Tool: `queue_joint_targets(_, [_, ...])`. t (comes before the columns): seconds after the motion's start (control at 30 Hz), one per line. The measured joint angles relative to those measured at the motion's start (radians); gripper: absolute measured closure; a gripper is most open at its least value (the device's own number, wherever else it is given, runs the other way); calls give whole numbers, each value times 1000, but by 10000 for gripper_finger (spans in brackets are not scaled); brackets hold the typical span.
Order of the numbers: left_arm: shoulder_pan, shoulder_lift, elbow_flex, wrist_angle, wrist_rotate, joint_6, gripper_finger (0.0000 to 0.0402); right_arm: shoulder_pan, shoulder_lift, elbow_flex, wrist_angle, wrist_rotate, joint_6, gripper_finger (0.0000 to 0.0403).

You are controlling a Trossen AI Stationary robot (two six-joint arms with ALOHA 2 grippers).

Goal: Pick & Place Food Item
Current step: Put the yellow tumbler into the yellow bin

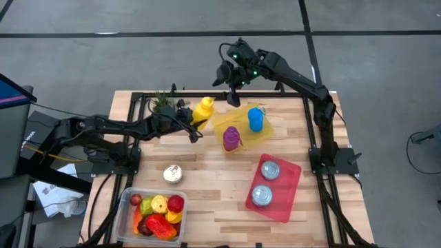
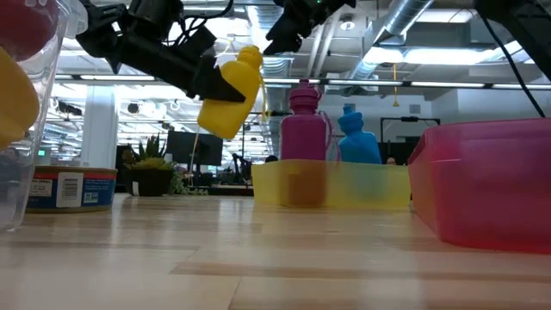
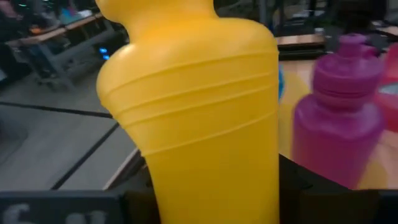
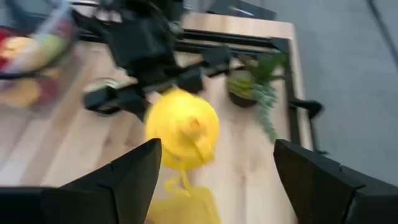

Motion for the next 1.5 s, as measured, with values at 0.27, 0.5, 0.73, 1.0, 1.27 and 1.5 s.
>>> queue_joint_targets(0.27, [-4, 44, 0, 35, 26, 13, 259, 2, 0, 0, -74, -123, -18, 101])
queue_joint_targets(0.5, [-9, 46, 0, 45, 52, 46, 259, 8, 6, -1, -55, -117, -32, 102])
queue_joint_targets(0.73, [-9, 46, 0, 47, 67, 50, 259, 14, 6, -1, -51, -123, -55, 122])
queue_joint_targets(1.0, [-10, 46, 0, 47, 70, 50, 259, 30, 6, -17, -38, -109, -58, 126])
queue_joint_targets(1.27, [-21, 46, 0, 45, 75, 52, 259, 32, 7, -84, -16, -65, -55, 127])
queue_joint_targets(1.5, [-21, 45, 0, 49, 74, 52, 259, 34, 6, -84, 24, -85, -54, 127])
